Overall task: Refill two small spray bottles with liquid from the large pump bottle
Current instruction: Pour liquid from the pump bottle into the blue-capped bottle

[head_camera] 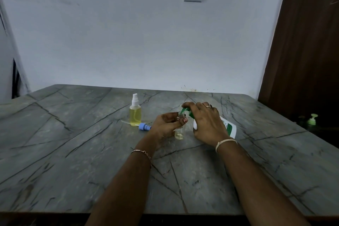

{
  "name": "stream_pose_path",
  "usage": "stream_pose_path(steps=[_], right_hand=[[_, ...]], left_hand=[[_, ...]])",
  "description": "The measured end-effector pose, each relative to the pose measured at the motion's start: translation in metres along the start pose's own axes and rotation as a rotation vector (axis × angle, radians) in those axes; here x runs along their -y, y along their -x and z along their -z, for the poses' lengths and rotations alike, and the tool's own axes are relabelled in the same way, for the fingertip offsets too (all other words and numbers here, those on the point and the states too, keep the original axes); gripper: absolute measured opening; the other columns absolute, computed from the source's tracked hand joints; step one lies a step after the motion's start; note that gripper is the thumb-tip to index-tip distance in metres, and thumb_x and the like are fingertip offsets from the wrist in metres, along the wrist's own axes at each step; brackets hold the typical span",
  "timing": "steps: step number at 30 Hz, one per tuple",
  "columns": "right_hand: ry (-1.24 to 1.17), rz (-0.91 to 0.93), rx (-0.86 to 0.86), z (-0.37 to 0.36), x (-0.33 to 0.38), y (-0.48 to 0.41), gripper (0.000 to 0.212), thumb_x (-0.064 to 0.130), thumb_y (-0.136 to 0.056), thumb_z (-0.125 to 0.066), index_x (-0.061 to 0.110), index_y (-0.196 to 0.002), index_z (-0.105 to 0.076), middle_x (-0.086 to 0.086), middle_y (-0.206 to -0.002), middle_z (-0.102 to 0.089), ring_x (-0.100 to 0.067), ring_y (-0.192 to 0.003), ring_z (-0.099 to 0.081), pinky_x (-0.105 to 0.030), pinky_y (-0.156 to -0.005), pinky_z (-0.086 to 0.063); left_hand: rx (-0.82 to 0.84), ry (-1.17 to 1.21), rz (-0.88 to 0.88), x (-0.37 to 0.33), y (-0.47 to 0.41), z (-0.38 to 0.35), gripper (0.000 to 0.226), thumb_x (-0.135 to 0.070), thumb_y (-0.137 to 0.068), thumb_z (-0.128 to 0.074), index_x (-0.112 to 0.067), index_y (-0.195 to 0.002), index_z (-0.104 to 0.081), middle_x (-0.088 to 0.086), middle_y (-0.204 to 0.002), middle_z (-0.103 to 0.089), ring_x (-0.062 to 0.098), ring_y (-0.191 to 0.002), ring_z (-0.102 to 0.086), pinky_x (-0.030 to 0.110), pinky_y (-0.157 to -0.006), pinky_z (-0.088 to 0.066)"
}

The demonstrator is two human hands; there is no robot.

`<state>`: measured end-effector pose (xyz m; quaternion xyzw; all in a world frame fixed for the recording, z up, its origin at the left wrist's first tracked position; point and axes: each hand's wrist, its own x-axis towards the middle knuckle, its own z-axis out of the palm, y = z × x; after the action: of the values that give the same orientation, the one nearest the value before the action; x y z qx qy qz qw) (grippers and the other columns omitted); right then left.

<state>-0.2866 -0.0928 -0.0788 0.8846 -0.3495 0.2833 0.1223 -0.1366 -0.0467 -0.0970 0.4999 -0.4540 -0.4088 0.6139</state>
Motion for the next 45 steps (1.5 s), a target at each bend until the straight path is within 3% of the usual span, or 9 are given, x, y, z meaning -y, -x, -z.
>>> stream_pose_path(steps=[5, 9, 17, 22, 25, 30, 37, 45], right_hand=[[0.115, 0.029, 0.005, -0.0016, -0.0039, 0.0023, 0.096, 0.017, -0.07, -0.07, 0.04, -0.145, -0.015, -0.003, -0.11, -0.054, -0.025, -0.106, -0.048, -0.039, -0.088, -0.04], [0.162, 0.048, -0.043, -0.0038, -0.0052, 0.0053, 0.114, 0.013, -0.067, -0.072, 0.045, -0.147, 0.003, -0.004, -0.098, -0.054, -0.026, -0.097, -0.05, -0.04, -0.08, -0.043], [0.101, 0.019, -0.004, -0.0031, -0.0039, 0.0025, 0.093, 0.016, -0.068, -0.072, 0.038, -0.142, -0.021, -0.003, -0.111, -0.055, -0.026, -0.108, -0.048, -0.04, -0.09, -0.039], [0.054, 0.017, -0.033, -0.0041, -0.0035, 0.0014, 0.082, 0.015, -0.068, -0.071, 0.034, -0.137, -0.031, -0.002, -0.116, -0.055, -0.025, -0.11, -0.047, -0.04, -0.092, -0.037], [0.046, 0.023, -0.048, -0.0048, -0.003, 0.001, 0.08, 0.014, -0.067, -0.072, 0.032, -0.135, -0.034, -0.002, -0.115, -0.055, -0.026, -0.11, -0.047, -0.039, -0.091, -0.037], [0.098, 0.023, -0.025, -0.0035, -0.0028, 0.0014, 0.087, 0.015, -0.065, -0.073, 0.033, -0.139, -0.03, -0.004, -0.112, -0.055, -0.026, -0.109, -0.048, -0.04, -0.089, -0.038], [0.18, 0.048, -0.043, -0.0066, -0.0079, 0.0067, 0.112, 0.013, -0.064, -0.074, 0.041, -0.148, -0.005, -0.005, -0.099, -0.055, -0.027, -0.097, -0.052, -0.042, -0.08, -0.044], [0.116, 0.023, -0.011, -0.0039, -0.0049, 0.0035, 0.092, 0.017, -0.069, -0.072, 0.036, -0.144, -0.023, -0.004, -0.112, -0.055, -0.026, -0.109, -0.048, -0.041, -0.091, -0.039]], left_hand=[[0.007, 0.035, 0.024, -0.0005, 0.0019, 0.0003, 0.027, -0.011, -0.081, -0.071, -0.009, -0.108, -0.065, 0.008, -0.102, -0.069, 0.02, -0.092, -0.066, 0.033, -0.078, -0.054], [0.015, 0.023, 0.002, -0.0007, 0.0015, -0.0001, 0.031, -0.01, -0.082, -0.07, -0.005, -0.112, -0.064, 0.008, -0.102, -0.069, 0.018, -0.09, -0.066, 0.024, -0.072, -0.054], [0.02, 0.029, 0.009, -0.0005, 0.0024, 0.0005, 0.027, -0.012, -0.081, -0.072, -0.01, -0.107, -0.066, 0.004, -0.099, -0.071, 0.018, -0.09, -0.067, 0.03, -0.076, -0.054], [0.021, 0.029, -0.01, -0.0004, 0.0033, 0.0001, 0.02, -0.008, -0.08, -0.072, -0.012, -0.099, -0.066, 0.004, -0.095, -0.071, 0.016, -0.086, -0.066, 0.022, -0.069, -0.056], [0.024, 0.015, 0.003, -0.0004, 0.003, 0.0002, 0.025, -0.01, -0.079, -0.073, -0.011, -0.103, -0.066, 0.004, -0.098, -0.072, 0.017, -0.087, -0.067, 0.028, -0.073, -0.056], [0.027, 0.033, -0.016, -0.0035, 0.0059, -0.0013, 0.016, -0.008, -0.081, -0.071, -0.019, -0.09, -0.065, -0.002, -0.088, -0.07, 0.012, -0.081, -0.066, 0.017, -0.061, -0.054], [0.019, 0.021, 0.003, -0.003, 0.0065, -0.0024, 0.015, -0.013, -0.08, -0.073, -0.024, -0.088, -0.065, -0.001, -0.091, -0.07, 0.016, -0.084, -0.066, 0.033, -0.076, -0.05], [0.015, 0.025, 0.002, -0.0023, 0.0048, -0.0014, 0.016, -0.012, -0.079, -0.073, -0.022, -0.088, -0.066, 0.001, -0.092, -0.07, 0.017, -0.085, -0.067, 0.035, -0.079, -0.053]])
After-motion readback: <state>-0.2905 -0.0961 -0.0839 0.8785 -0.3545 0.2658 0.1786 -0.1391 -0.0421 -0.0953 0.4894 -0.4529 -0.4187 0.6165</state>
